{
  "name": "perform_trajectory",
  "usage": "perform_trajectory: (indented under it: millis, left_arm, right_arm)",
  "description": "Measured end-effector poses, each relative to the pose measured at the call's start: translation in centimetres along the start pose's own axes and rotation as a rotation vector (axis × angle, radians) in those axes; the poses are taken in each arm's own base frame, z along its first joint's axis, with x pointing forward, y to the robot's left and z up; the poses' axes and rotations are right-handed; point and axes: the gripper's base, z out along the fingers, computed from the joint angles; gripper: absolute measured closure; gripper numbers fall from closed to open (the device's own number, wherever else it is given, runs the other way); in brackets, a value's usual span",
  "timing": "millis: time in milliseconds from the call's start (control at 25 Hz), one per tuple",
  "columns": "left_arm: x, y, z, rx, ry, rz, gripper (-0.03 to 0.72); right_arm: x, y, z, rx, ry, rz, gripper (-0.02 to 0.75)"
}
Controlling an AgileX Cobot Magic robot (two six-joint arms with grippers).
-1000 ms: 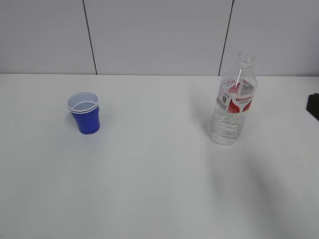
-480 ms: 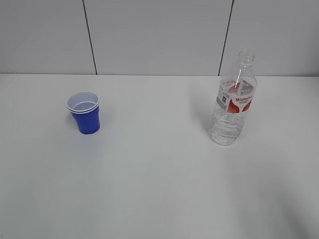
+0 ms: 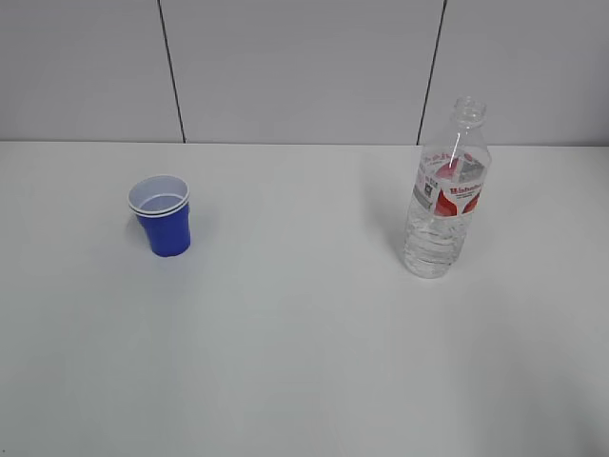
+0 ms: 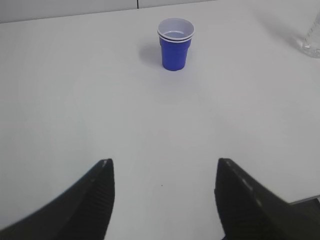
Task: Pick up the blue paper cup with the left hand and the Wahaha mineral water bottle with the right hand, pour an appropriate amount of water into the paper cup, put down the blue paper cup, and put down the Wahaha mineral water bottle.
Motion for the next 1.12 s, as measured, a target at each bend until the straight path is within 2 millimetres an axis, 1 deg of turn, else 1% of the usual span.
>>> perform_trajectory:
  millis: [80, 160, 800, 1120]
  left_arm:
    - [0.0, 0.0, 0.0, 0.0, 0.0, 0.0, 0.208]
    - [0.0, 0.0, 0.0, 0.0, 0.0, 0.0, 0.208]
    - [-0.02, 0.0, 0.0, 0.0, -0.002, 0.0, 0.209]
    - [-0.01, 0.36, 0.03, -0.039, -0.003, 0.018, 0.209]
  right_arm:
    - [0.57, -0.12, -0.07, 0.013, 0.065, -0.007, 0.148]
    - [0.86, -0.16, -0.11, 0.016, 0.095, -0.009, 0.148]
    - [1.24, -0.12, 0.18, 0.017, 0.11, -0.012, 0.148]
    - [1.27, -0.11, 0.23, 0.017, 0.11, -0.012, 0.148]
